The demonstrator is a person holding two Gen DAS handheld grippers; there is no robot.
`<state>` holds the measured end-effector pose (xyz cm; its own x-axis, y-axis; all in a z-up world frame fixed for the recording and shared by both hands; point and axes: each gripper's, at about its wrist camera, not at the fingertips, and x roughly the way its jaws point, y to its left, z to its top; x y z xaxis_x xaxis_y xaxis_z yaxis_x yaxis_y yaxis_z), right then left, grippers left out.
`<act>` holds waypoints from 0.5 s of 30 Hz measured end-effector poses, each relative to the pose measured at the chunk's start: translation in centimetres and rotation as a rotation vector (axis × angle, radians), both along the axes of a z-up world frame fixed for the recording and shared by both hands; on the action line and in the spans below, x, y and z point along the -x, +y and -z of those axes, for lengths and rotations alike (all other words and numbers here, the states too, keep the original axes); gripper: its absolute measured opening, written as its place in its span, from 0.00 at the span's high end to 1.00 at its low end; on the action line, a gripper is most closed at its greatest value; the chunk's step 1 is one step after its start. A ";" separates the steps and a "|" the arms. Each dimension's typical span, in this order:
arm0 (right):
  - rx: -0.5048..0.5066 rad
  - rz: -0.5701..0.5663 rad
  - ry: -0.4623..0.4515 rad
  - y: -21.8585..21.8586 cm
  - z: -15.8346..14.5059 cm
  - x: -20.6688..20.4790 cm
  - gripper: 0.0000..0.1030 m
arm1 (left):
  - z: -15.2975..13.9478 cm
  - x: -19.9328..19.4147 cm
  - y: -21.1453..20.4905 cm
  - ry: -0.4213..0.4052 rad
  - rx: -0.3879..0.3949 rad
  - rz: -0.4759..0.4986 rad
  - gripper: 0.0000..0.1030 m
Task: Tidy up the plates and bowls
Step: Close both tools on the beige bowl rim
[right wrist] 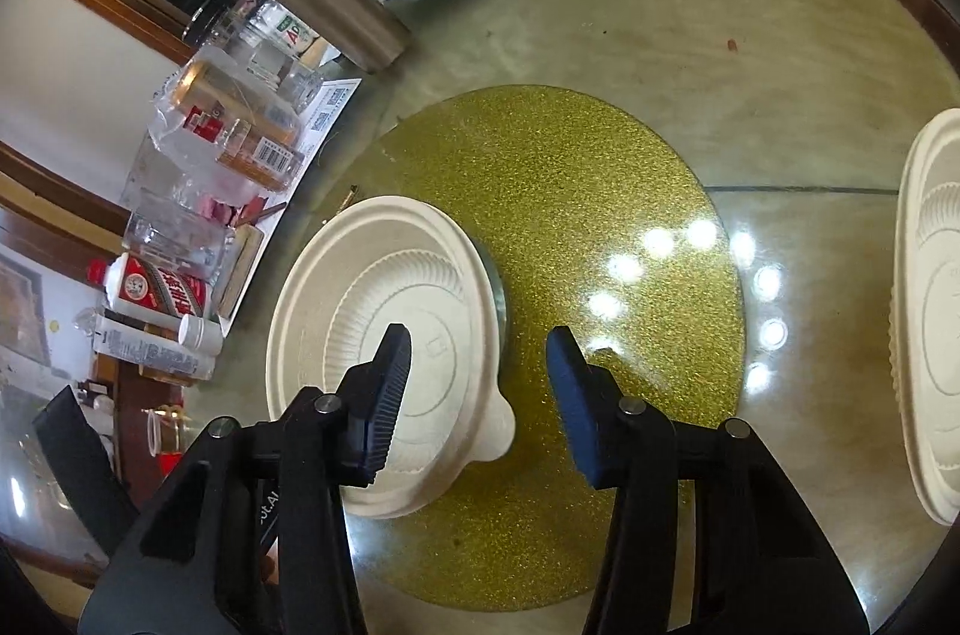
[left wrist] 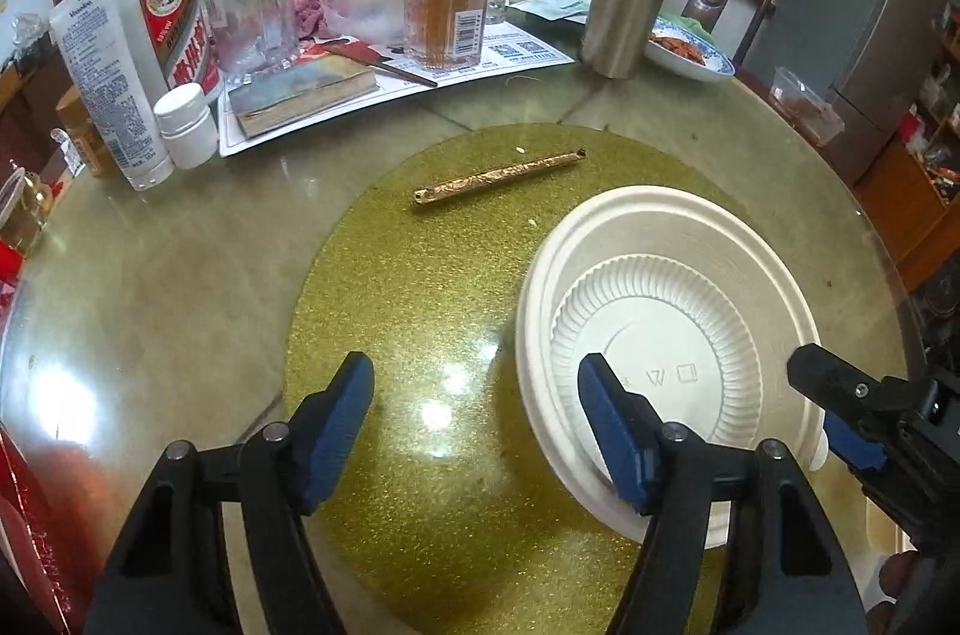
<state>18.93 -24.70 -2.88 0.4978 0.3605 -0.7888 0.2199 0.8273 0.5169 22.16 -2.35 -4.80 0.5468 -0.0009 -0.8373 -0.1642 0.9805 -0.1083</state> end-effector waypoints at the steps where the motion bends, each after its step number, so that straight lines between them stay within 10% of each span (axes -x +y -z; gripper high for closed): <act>1: 0.004 -0.004 -0.001 0.1 0.0 -0.1 0.53 | 0.0 0.0 -0.2 -0.002 -0.002 0.005 0.40; 10: 0.017 -0.018 0.020 0.5 0.8 -0.1 0.81 | 0.3 0.3 -1.8 -0.006 -0.068 0.079 0.83; 15: 0.028 -0.023 0.012 0.8 0.5 0.3 0.89 | 0.2 0.7 -1.9 -0.009 -0.082 0.103 0.85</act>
